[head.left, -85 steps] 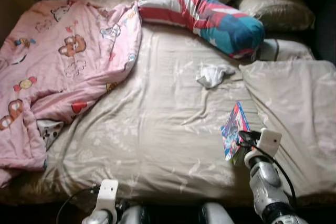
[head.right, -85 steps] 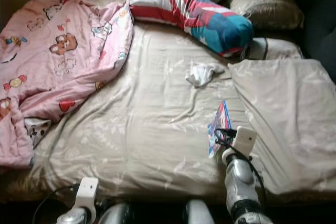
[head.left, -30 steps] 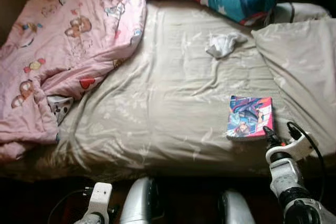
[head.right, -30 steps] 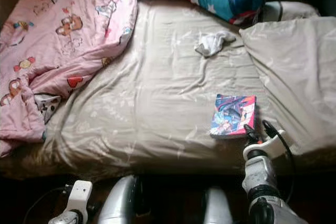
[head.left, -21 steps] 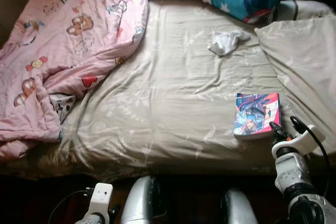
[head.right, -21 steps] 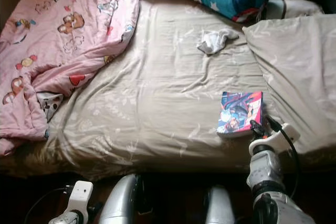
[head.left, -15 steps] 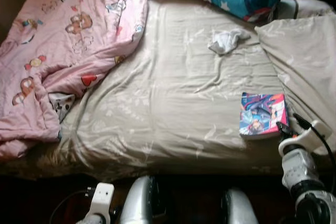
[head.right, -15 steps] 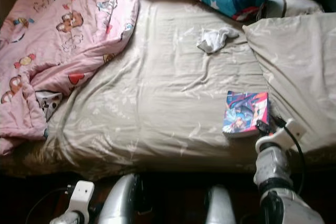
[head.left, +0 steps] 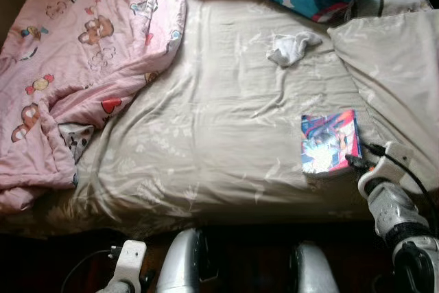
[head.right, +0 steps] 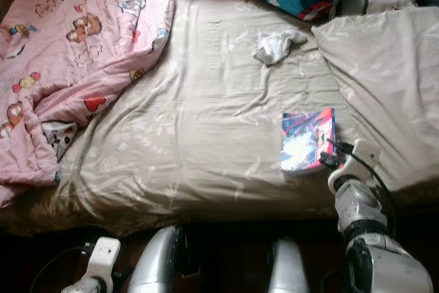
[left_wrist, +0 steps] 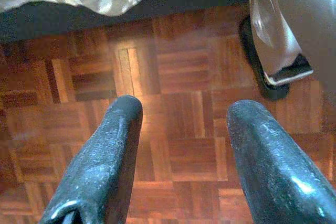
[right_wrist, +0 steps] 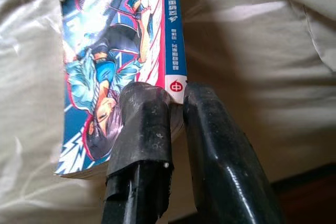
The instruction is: Clean up the room
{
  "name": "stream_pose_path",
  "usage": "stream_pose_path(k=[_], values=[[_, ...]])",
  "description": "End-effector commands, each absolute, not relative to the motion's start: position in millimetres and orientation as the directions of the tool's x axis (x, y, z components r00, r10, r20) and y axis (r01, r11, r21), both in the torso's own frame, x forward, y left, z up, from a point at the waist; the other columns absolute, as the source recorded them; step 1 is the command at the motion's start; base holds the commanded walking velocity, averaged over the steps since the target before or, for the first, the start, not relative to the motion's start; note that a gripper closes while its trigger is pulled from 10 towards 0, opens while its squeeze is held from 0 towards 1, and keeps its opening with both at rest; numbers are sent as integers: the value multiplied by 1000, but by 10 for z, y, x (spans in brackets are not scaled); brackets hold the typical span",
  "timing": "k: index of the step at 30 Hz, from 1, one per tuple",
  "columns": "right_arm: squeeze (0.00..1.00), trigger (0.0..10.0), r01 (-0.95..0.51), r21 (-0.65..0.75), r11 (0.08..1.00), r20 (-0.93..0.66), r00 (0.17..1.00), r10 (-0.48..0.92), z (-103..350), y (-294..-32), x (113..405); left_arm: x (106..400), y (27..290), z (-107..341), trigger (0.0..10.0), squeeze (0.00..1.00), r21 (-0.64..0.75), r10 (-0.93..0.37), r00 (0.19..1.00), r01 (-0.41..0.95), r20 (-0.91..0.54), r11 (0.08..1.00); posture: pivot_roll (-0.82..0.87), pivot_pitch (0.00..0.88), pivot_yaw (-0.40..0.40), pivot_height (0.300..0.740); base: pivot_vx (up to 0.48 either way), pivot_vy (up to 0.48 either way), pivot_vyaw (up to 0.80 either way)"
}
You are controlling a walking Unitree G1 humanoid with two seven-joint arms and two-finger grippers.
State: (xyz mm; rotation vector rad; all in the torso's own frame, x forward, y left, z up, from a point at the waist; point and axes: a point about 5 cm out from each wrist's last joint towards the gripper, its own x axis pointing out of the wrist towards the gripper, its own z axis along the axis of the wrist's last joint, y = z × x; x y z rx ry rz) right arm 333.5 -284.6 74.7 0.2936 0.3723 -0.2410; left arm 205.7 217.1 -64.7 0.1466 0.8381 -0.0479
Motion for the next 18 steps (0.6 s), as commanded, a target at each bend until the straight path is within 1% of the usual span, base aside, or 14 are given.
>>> stream_pose_path(k=[1, 7, 8, 9, 10, 14, 18], values=[[0, 10000, 281, 214, 935, -425, 889, -170, 687, -2829, 3307, 1933, 2256, -699, 10000, 0, 130, 32, 633, 108, -773, 986, -52, 283, 147, 625, 0, 0, 0], [0, 10000, 308, 198, 930, -410, 888, -207, 743, -2890, 3320, 1932, 2249, -701, 10000, 0, 131, 27, 633, 117, -773, 984, -53, 287, 154, 625, 0, 0, 0], [525, 10000, 312, 197, 929, -403, 890, -213, 757, -2900, 3324, 1932, 2245, -701, 10000, 0, 131, 27, 633, 119, -774, 984, -52, 287, 155, 625, 0, 0, 0], [525, 10000, 312, 197, 929, -403, 890, -213, 757, -2900, 3324, 1932, 2245, -701, 10000, 0, 131, 27, 633, 119, -774, 984, -52, 287, 155, 625, 0, 0, 0], [1000, 10000, 319, 198, 927, -393, 892, -224, 783, -2919, 3332, 1934, 2239, -701, 10000, 0, 132, 26, 634, 121, -773, 984, -54, 286, 158, 625, 0, 0, 0], [1000, 10000, 325, 192, 926, -386, 892, -233, 800, -2934, 3337, 1938, 2232, -702, 10000, 0, 132, 25, 634, 122, -773, 984, -55, 287, 159, 625, 0, 0, 0], [1000, 10000, 367, 170, 915, -337, 894, -296, 901, -3029, 3352, 1945, 2222, -701, 10000, 0, 134, 25, 633, 125, -774, 983, -57, 286, 162, 625, 0, 0, 0]])
